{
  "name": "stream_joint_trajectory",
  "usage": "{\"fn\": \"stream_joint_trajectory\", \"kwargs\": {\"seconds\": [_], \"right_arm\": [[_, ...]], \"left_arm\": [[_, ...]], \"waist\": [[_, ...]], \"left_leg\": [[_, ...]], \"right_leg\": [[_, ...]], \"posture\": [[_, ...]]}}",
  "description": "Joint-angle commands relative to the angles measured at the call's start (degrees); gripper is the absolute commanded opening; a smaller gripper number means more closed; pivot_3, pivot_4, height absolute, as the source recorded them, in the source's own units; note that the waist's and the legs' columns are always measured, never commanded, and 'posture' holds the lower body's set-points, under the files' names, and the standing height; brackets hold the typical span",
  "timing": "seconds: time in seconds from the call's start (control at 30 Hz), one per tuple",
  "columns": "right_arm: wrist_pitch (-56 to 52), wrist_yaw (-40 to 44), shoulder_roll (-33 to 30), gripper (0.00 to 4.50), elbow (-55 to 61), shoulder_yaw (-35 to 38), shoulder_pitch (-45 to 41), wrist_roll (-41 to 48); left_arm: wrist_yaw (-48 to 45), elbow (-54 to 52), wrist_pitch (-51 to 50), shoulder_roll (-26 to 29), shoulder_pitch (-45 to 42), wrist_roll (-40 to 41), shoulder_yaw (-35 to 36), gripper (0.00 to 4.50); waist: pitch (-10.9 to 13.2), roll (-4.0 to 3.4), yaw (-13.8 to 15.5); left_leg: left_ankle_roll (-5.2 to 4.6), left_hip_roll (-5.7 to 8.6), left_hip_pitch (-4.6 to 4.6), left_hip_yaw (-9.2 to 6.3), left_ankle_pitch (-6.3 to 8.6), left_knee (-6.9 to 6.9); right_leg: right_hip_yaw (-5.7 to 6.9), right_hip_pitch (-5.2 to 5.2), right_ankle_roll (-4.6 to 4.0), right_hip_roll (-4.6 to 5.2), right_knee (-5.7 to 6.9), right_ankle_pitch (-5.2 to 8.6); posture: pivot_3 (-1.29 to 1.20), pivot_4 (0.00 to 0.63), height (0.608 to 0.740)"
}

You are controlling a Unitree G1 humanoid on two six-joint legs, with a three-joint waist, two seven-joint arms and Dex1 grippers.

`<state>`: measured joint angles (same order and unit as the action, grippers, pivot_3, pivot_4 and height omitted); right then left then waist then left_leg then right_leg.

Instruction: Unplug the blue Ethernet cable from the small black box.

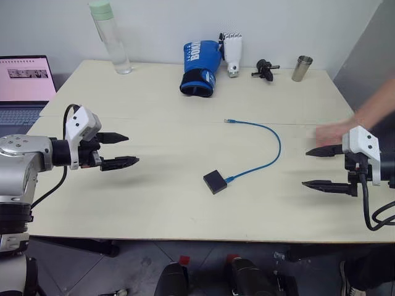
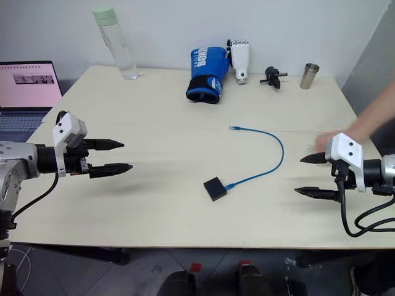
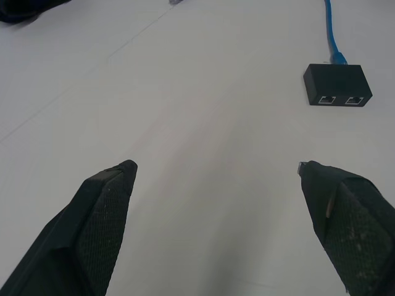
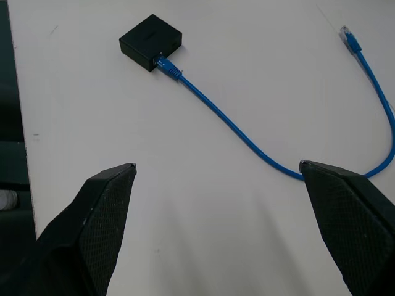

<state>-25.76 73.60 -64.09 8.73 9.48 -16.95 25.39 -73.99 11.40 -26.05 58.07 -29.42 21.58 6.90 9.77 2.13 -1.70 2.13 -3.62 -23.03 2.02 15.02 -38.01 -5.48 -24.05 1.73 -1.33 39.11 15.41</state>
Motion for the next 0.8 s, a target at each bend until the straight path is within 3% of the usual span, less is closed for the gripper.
{"fn": "stream_joint_trajectory", "kwargs": {"seconds": [0.03,0.47,0.67,0.8], "right_arm": [[0.5,-0.3,0.1,4.50,0.0,0.1,-1.4,-0.1],[3.0,-0.7,1.7,4.50,-4.7,-3.3,-6.2,-2.8],[2.6,1.7,2.1,4.50,-3.4,-5.9,-7.0,-2.5],[4.3,2.3,7.2,4.50,-5.4,-12.1,-12.0,-4.7]], "left_arm": [[-0.2,-0.6,0.8,-0.1,-1.6,0.7,0.9,4.49],[-2.5,0.0,4.2,-0.9,-4.3,-1.0,-2.1,4.49],[-4.5,-6.9,1.2,-3.1,-1.3,1.9,-3.4,4.49],[-5.5,-14.9,1.1,-3.7,3.3,2.7,-5.7,4.49]], "waist": [[0.0,0.00,0.0],[0.0,0.00,0.0],[0.0,-0.01,0.0],[0.0,-0.02,-0.3]], "left_leg": [[0.00,0.00,0.00,0.00,0.00,0.00],[-0.01,0.01,-0.01,0.04,0.01,-0.02],[-0.03,-0.01,-0.01,0.03,0.02,-0.03],[-0.03,-0.01,0.01,0.03,0.02,-0.04]], "right_leg": [[0.00,0.00,0.00,0.00,0.00,0.00],[-0.03,0.00,-0.01,0.00,0.01,0.00],[-0.03,0.00,-0.01,0.00,0.02,0.00],[-0.04,0.00,-0.01,0.00,0.05,0.00]], "posture": [[0.00,0.150,0.740],[0.00,0.150,0.740],[0.00,0.150,0.740],[0.00,0.150,0.740]]}}
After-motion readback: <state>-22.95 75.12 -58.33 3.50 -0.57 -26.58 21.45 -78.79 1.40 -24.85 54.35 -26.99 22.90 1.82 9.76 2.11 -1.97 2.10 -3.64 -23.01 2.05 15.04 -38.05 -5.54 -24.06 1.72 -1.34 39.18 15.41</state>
